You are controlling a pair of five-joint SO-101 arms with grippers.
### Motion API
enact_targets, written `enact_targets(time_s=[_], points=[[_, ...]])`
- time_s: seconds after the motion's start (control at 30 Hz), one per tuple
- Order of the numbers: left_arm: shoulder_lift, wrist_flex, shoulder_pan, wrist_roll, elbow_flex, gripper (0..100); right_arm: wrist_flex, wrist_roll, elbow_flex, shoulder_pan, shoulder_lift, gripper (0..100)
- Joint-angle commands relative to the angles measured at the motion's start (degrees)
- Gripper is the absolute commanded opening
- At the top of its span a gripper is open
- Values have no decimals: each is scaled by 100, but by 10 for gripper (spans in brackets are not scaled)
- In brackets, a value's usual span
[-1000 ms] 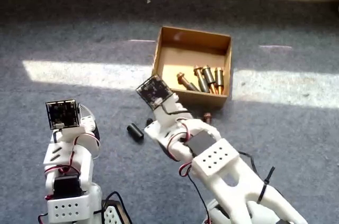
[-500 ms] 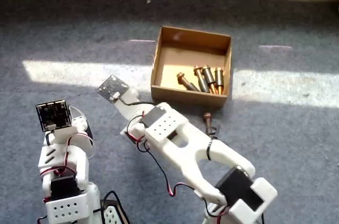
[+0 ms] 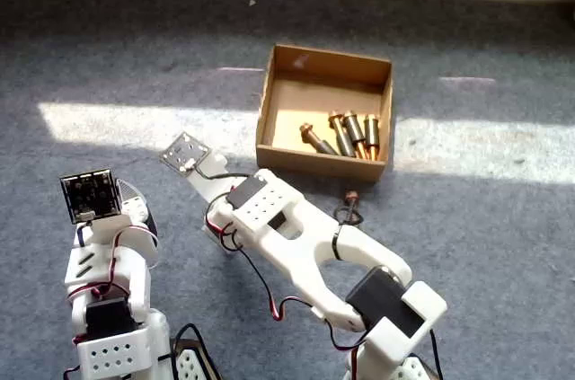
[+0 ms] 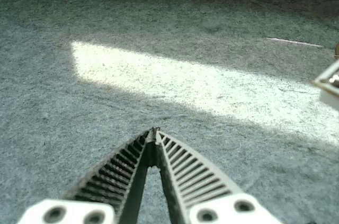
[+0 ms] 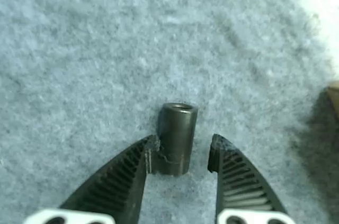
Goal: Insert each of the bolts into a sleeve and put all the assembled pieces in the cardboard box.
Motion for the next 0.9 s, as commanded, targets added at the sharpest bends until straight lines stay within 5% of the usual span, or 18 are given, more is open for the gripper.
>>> enact_targets(time_s=[0.0, 0.6, 0.87], points=[[-57, -18, -48, -79, 127, 14, 48, -53, -259, -66, -31, 152], [-57, -18, -48, -79, 127, 14, 277, -53, -840, -101, 760, 151], [-57, -18, -48, -79, 127, 14, 303, -26, -822, -75, 752, 5]])
